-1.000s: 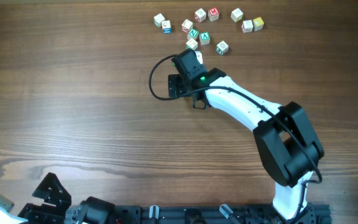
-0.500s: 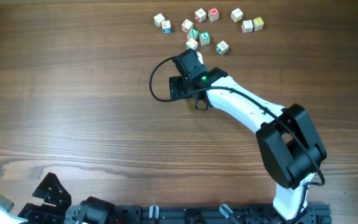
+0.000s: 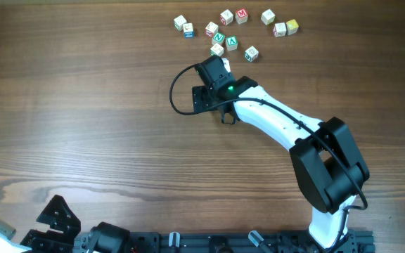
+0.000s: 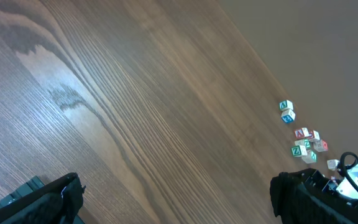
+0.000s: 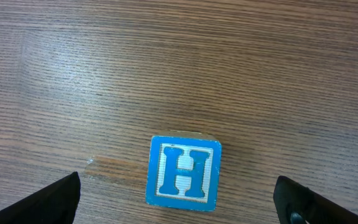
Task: Form a tower
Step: 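Open the right gripper and lift off the stacked H block, then move the right gripper back to the block cluster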
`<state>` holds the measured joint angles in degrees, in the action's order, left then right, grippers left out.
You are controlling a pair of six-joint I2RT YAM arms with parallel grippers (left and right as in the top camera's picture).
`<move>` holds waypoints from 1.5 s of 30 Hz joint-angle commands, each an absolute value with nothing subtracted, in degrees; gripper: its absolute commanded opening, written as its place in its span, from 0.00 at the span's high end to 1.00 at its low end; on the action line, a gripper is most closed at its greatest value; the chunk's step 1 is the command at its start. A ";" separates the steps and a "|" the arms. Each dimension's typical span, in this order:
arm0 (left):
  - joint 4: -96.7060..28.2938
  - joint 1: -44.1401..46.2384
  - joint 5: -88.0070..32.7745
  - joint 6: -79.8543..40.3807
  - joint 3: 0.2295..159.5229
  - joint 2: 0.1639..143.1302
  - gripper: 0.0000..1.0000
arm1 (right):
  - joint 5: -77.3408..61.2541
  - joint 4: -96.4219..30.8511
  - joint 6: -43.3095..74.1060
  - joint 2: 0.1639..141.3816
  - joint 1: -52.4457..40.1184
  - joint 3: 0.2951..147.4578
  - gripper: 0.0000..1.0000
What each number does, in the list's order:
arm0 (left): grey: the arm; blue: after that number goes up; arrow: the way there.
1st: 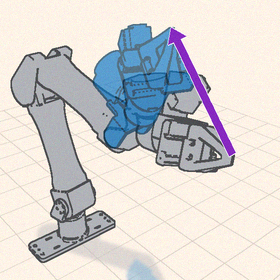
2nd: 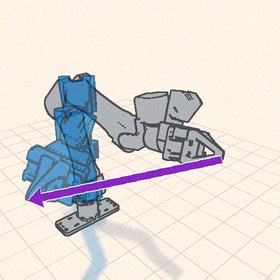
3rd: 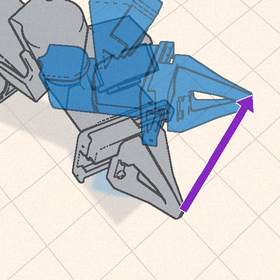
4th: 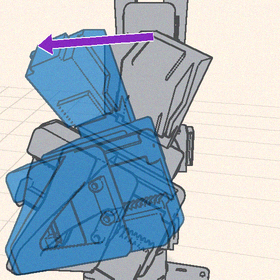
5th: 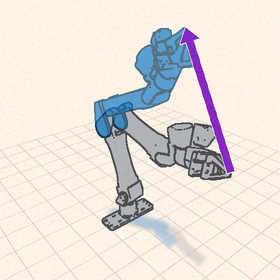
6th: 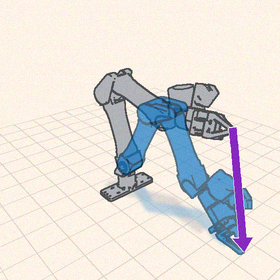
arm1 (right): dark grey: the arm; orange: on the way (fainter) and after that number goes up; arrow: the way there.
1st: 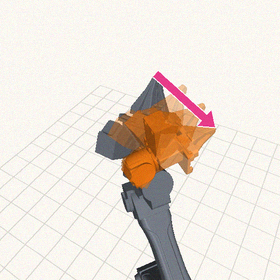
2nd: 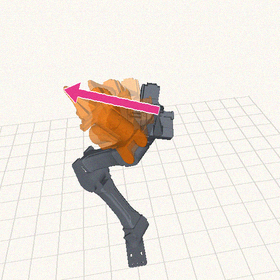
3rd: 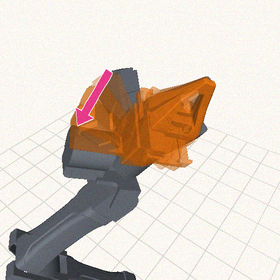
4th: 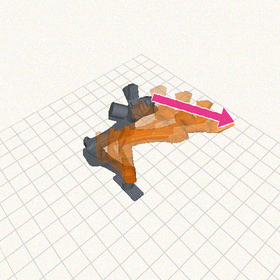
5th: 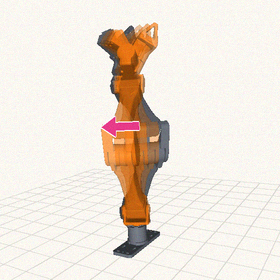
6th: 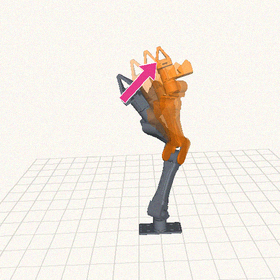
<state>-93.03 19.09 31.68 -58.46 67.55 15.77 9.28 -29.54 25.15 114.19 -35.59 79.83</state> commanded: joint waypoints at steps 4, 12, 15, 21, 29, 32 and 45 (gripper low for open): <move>-92.90 18.72 32.45 -59.18 67.40 15.49 0.00 | 10.24 -29.36 24.62 112.49 -35.66 79.40 0.00; -92.90 18.74 32.45 -59.18 67.40 15.49 0.00 | 10.00 -26.81 25.06 112.49 -35.66 79.40 0.00; -92.90 18.74 32.45 -59.18 67.40 15.49 0.00 | 8.75 -26.33 25.08 112.49 -35.66 79.40 0.00; -92.90 18.74 32.45 -59.18 67.40 15.49 0.00 | 2.70 -21.06 25.02 112.25 -35.66 79.90 0.00; -92.90 18.74 32.45 -59.18 67.40 15.49 0.00 | 12.29 -11.33 23.94 112.05 -34.57 81.03 0.00; -92.90 18.74 32.45 -59.18 67.40 15.49 0.00 | 15.62 2.07 21.02 112.07 -31.18 82.63 0.00; -92.90 18.74 32.45 -59.18 67.40 15.49 0.00 | -1.58 11.92 21.58 120.77 -17.76 89.56 0.00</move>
<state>-93.01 19.09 31.68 -58.65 67.55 15.77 1.63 12.47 22.61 116.29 -16.34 85.54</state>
